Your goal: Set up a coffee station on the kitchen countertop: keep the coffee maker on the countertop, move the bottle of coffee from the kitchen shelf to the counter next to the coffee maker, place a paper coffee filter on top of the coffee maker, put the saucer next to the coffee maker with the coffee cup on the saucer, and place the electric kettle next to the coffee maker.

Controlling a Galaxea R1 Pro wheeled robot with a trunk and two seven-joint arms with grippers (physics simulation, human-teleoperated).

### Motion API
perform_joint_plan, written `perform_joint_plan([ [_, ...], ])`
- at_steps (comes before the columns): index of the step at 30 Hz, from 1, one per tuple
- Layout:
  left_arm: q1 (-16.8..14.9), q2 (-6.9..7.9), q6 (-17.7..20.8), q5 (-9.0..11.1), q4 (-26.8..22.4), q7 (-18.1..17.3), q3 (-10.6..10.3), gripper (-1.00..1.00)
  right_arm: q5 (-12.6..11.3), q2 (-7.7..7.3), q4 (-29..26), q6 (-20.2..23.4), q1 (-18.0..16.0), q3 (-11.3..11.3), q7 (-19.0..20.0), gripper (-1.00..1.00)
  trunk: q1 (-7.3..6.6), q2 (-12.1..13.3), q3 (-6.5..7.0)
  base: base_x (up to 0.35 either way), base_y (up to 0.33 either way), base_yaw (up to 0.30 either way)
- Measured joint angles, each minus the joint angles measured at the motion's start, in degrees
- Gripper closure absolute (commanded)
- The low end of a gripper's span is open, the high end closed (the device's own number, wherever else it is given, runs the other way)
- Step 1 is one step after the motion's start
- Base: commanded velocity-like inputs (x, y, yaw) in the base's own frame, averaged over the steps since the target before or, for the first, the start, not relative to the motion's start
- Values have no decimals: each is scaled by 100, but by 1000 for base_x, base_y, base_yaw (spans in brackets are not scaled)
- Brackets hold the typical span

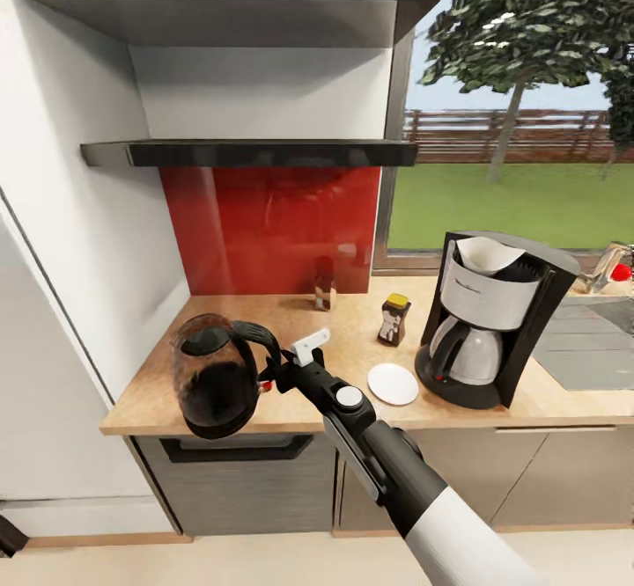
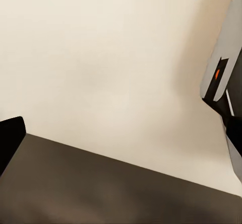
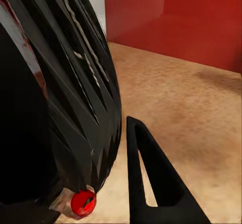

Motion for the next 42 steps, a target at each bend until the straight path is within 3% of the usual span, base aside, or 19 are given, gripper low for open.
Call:
perform_joint_plan([
  [11, 0, 0, 0, 6, 0, 1, 0, -100, 0, 0, 2, 0, 0, 0, 3, 100, 0, 0, 0, -305, 1, -23],
  [42, -10, -9, 0, 23, 1, 4, 12, -100, 0, -1, 36, 2, 1, -2, 6, 100, -3, -1, 0, -91, -7, -296],
])
